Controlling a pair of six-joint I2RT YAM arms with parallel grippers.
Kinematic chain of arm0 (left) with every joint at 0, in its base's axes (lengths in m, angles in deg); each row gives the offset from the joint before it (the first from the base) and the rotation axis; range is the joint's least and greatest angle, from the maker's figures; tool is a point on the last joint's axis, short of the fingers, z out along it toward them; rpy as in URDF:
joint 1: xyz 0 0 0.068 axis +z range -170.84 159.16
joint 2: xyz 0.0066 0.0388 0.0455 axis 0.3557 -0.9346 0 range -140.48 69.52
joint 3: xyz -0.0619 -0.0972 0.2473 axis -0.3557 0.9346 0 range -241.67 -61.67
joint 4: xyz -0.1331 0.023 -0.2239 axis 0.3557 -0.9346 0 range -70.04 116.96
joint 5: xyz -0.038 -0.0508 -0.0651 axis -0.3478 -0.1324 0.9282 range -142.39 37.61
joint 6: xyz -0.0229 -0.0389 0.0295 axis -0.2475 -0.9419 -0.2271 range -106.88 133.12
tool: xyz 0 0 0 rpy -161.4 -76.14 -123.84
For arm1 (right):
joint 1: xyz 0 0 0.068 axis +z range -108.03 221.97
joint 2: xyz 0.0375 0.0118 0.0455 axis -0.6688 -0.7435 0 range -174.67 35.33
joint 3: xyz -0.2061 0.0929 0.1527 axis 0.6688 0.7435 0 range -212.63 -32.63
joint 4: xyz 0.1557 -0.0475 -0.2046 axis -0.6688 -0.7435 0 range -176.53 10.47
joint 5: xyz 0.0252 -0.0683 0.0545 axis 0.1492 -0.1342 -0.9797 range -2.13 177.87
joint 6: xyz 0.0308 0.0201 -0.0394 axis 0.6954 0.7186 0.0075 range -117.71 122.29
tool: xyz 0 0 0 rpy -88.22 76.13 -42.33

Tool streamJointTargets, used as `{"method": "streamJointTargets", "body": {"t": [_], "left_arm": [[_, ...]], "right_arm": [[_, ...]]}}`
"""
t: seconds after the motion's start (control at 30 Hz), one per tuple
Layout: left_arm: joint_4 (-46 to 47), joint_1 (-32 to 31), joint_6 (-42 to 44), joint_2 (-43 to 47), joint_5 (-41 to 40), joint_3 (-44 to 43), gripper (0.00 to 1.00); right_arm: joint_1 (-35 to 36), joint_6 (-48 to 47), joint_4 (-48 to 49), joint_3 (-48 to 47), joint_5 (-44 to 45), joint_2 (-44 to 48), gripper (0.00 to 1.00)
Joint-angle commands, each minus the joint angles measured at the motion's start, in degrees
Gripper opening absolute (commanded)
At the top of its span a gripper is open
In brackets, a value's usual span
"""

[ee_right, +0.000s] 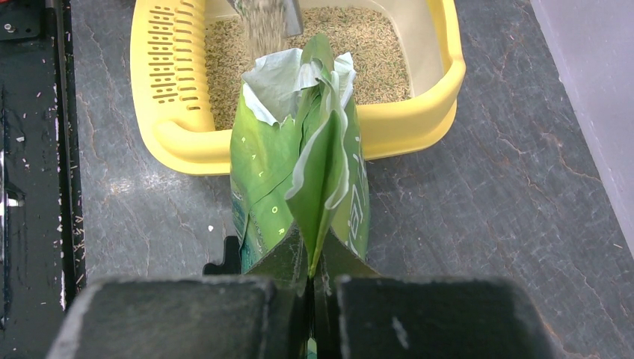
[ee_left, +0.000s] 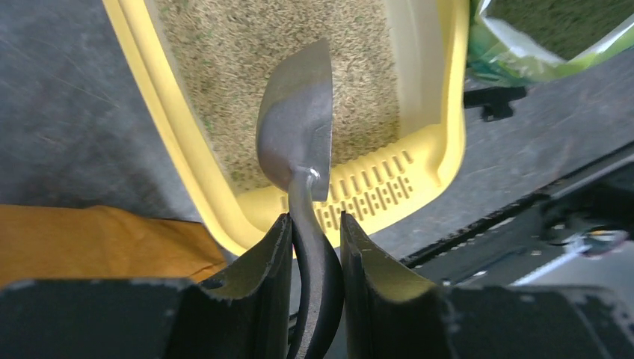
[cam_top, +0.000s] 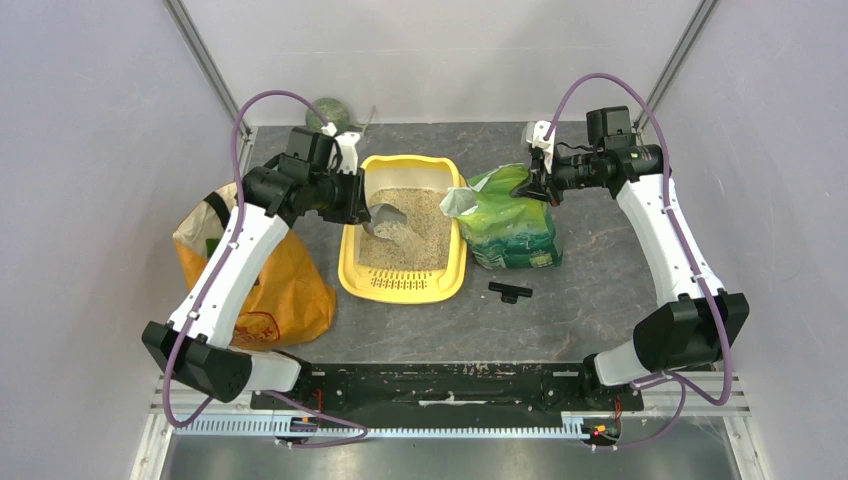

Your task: Fill the litter box with clean litter

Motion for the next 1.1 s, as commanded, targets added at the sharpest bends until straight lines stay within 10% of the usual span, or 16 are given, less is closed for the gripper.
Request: {"method": "streamJointTargets", "body": {"t": [0.0,0.5,0.8,1.07], "left_arm": [[1.16,-4.86,9.0,3.56,-12.25,-2.86,0.02],[1.42,-8.58,18.74,1.53,-17.49,-10.15,0.02],[-1.44,-1.08,8.5,-5.21,14.97,-26.59,0.02],[0.08,-2.53,4.86,-9.68,25.94,-25.87,0.02]], "right_arm": [[-0.23,-0.69,2.97,-3.74,-2.97,2.08,0.0],[-0.24,-1.13,2.63,-3.82,-2.79,2.14,0.0],[-0.24,-2.35,2.27,-3.77,-2.9,2.25,0.0],[-0.22,-3.08,2.25,-3.28,-2.77,2.64,0.0]]}}
